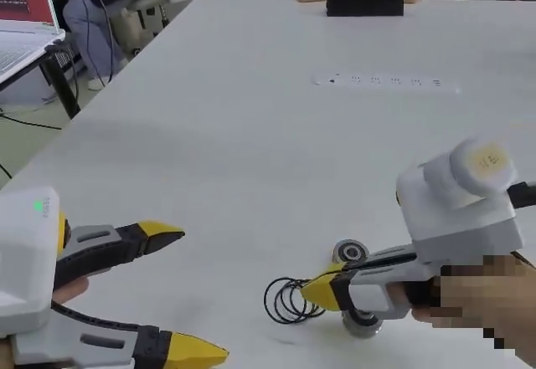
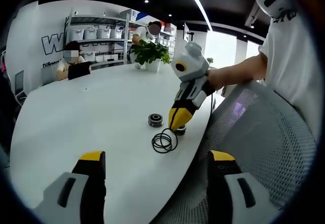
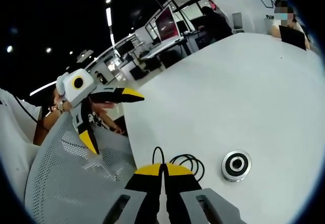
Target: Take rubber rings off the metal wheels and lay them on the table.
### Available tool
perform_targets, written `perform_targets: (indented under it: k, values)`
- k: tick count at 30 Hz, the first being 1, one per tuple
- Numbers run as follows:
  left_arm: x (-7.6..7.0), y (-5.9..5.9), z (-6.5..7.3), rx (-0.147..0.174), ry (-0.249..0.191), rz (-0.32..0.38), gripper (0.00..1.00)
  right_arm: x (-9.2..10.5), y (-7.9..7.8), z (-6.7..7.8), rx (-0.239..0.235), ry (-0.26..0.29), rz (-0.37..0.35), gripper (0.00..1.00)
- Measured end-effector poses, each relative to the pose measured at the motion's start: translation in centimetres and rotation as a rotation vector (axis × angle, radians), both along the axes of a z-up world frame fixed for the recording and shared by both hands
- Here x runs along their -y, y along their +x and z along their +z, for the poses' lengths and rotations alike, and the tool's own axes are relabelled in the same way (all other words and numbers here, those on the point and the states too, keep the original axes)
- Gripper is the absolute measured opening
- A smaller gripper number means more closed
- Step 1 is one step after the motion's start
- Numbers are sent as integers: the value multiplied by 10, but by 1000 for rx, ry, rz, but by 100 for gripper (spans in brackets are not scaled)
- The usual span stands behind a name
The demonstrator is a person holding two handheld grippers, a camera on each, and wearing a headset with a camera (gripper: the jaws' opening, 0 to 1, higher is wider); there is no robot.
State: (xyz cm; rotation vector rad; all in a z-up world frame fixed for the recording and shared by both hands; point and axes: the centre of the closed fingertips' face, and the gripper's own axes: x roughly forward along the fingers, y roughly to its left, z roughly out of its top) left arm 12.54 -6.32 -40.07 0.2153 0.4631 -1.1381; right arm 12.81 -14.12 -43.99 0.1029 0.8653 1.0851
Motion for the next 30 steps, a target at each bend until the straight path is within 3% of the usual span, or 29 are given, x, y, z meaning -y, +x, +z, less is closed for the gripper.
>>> perform_targets:
  k: [12, 30]
  values:
    - [0, -1, -3, -8, 17, -5, 80, 3, 1, -14, -15, -44, -7, 0]
    - [0, -1, -5, -17, 25, -7, 80, 8, 6, -24, -10, -84, -24, 0]
